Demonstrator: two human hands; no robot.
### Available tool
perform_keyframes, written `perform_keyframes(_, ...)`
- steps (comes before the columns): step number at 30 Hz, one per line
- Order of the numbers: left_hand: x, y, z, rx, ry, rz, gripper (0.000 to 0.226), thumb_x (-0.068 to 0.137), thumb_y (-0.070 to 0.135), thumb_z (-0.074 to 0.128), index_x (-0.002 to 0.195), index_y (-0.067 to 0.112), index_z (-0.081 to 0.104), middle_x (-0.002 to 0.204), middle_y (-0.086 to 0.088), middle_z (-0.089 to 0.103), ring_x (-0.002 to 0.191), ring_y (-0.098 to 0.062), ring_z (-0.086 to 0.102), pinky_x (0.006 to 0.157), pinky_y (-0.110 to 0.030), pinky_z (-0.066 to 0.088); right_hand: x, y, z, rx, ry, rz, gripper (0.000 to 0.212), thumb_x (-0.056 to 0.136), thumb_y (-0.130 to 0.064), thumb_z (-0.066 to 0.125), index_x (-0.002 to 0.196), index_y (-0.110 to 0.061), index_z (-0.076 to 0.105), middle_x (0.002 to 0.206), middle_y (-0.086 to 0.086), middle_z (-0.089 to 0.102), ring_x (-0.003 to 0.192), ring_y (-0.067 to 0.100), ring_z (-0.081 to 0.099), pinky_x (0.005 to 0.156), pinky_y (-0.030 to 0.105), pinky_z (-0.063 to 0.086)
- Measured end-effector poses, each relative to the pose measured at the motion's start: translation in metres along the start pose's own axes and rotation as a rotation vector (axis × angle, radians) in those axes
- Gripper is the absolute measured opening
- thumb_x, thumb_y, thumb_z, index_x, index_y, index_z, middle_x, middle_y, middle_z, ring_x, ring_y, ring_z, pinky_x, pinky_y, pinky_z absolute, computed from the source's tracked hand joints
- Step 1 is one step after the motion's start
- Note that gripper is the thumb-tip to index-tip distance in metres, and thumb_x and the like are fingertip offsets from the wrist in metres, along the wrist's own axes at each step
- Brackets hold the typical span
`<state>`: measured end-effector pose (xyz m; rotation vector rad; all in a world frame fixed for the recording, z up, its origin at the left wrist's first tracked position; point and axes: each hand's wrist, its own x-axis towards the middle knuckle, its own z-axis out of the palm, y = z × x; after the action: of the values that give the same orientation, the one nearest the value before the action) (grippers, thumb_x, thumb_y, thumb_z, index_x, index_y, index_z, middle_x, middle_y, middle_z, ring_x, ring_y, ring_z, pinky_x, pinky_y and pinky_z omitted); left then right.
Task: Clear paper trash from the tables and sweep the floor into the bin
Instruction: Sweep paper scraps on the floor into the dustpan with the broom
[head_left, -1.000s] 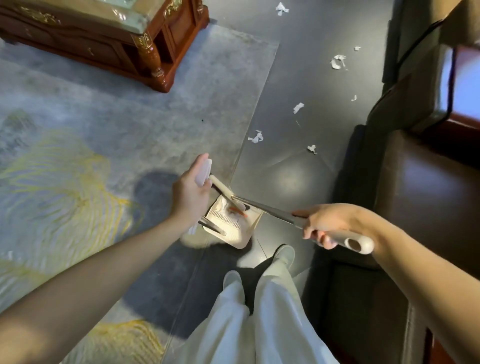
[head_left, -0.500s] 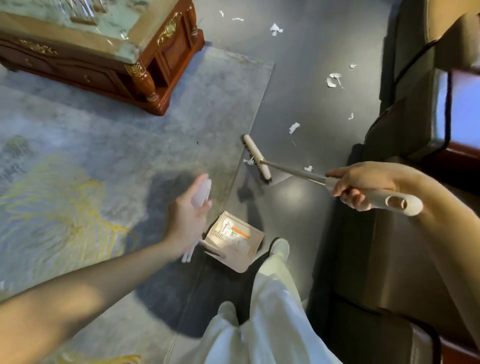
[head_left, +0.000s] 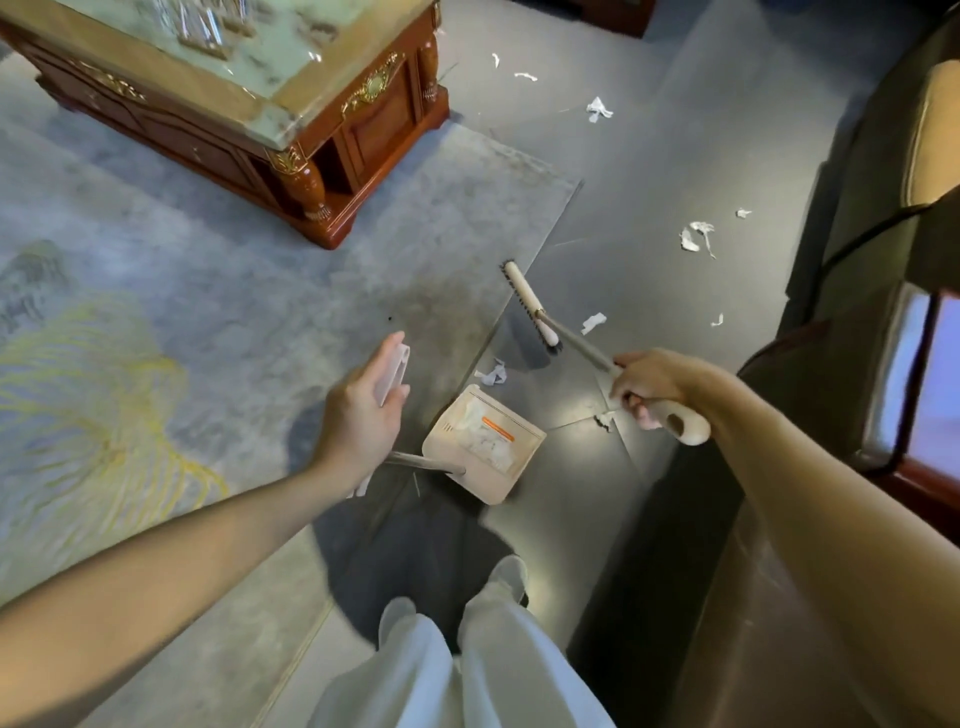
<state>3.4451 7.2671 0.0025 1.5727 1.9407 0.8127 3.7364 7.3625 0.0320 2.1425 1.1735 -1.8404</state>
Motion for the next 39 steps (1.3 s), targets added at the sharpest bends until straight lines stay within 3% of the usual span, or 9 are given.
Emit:
perform_keyframes(4, 0.032, -0.001, 0.022, 0.015, -0.017, -0.019, 0.055, 0.089, 0.0, 0.06, 0.139, 0.017, 0.047, 0.127, -0.01, 0.06, 0.111, -0.028, 0.058, 0.086, -0.014, 0.034, 0.042, 0.013, 0.003, -0.148, -0.024, 0.096, 0.018, 0.092, 0.001, 0.047, 0.109, 0.005, 0.048, 0.058, 0.009, 0.046, 0.04, 0.013, 0.04, 0.038, 0.021, 0.036)
perform_keyframes(7, 0.051, 0.003, 0.039, -0.007, -0.026, -0.021, 0.056, 0.088, -0.001, 0.061, 0.139, 0.017, 0.047, 0.129, -0.011, 0.059, 0.114, -0.028, 0.056, 0.088, -0.013, 0.032, 0.058, 0.038, 0.01, -0.272, -0.017, 0.291, 0.029, 0.094, -0.007, 0.051, 0.123, -0.005, 0.047, 0.072, 0.009, 0.049, 0.049, 0.012, 0.04, 0.036, 0.016, 0.033)
perform_keyframes(10, 0.069, 0.013, 0.054, -0.008, -0.048, -0.001, 0.057, 0.086, -0.002, 0.062, 0.139, 0.016, 0.048, 0.129, -0.011, 0.06, 0.113, -0.029, 0.056, 0.087, -0.012, 0.031, 0.061, 0.057, 0.019, -0.316, -0.006, 0.233, 0.04, 0.096, -0.009, 0.047, 0.136, -0.014, 0.04, 0.08, 0.007, 0.05, 0.047, 0.008, 0.037, 0.034, 0.017, 0.031)
perform_keyframes(21, 0.099, 0.001, 0.037, 0.0, -0.08, 0.034, 0.055, 0.088, 0.003, 0.062, 0.138, 0.02, 0.049, 0.132, -0.005, 0.058, 0.118, -0.023, 0.055, 0.091, -0.011, 0.034, 0.006, 0.064, 0.008, -0.222, -0.248, 0.314, 0.058, 0.086, 0.003, 0.056, 0.135, -0.023, 0.04, 0.063, 0.007, 0.048, 0.034, 0.008, 0.039, 0.037, 0.018, 0.035)
perform_keyframes(25, 0.098, -0.001, 0.029, -0.037, -0.096, -0.008, 0.054, 0.09, 0.006, 0.06, 0.139, 0.025, 0.047, 0.128, -0.008, 0.061, 0.107, -0.034, 0.061, 0.094, -0.036, 0.049, -0.02, 0.059, 0.004, -0.233, -0.228, 0.332, 0.056, 0.087, -0.001, 0.056, 0.137, -0.021, 0.039, 0.061, 0.006, 0.047, 0.034, 0.008, 0.039, 0.037, 0.018, 0.035)
perform_keyframes(28, 0.093, -0.004, 0.02, -0.01, -0.102, 0.049, 0.054, 0.09, 0.005, 0.06, 0.139, 0.023, 0.047, 0.13, -0.007, 0.06, 0.114, -0.028, 0.058, 0.092, -0.02, 0.04, -0.029, 0.056, 0.01, -0.279, -0.199, 0.312, 0.055, 0.089, -0.002, 0.057, 0.136, -0.023, 0.038, 0.064, 0.007, 0.047, 0.032, 0.007, 0.039, 0.037, 0.018, 0.036)
perform_keyframes(32, 0.082, -0.009, 0.006, -0.015, -0.113, 0.054, 0.054, 0.09, 0.005, 0.061, 0.14, 0.022, 0.046, 0.134, -0.007, 0.057, 0.12, -0.024, 0.054, 0.094, -0.019, 0.038, -0.032, 0.049, 0.007, -0.247, -0.215, 0.277, 0.054, 0.09, -0.003, 0.057, 0.134, -0.028, 0.039, 0.054, 0.004, 0.046, 0.036, 0.009, 0.039, 0.039, 0.02, 0.037)
perform_keyframes(36, 0.072, -0.008, -0.007, -0.067, -0.1, 0.042, 0.054, 0.09, 0.005, 0.061, 0.14, 0.022, 0.046, 0.136, -0.002, 0.054, 0.117, -0.025, 0.057, 0.093, -0.045, 0.051, -0.028, 0.046, -0.001, -0.164, -0.2, 0.258, 0.058, 0.089, -0.002, 0.059, 0.138, -0.028, 0.039, 0.055, 0.006, 0.048, 0.039, 0.009, 0.04, 0.039, 0.02, 0.038)
perform_keyframes(39, 0.067, -0.005, -0.008, -0.085, -0.117, 0.055, 0.054, 0.09, 0.004, 0.06, 0.139, 0.022, 0.047, 0.133, 0.0, 0.056, 0.11, -0.029, 0.061, 0.089, -0.047, 0.052, -0.026, 0.052, -0.004, -0.065, -0.175, 0.254, 0.058, 0.09, -0.001, 0.058, 0.139, -0.027, 0.039, 0.058, 0.008, 0.048, 0.041, 0.01, 0.04, 0.038, 0.02, 0.038)
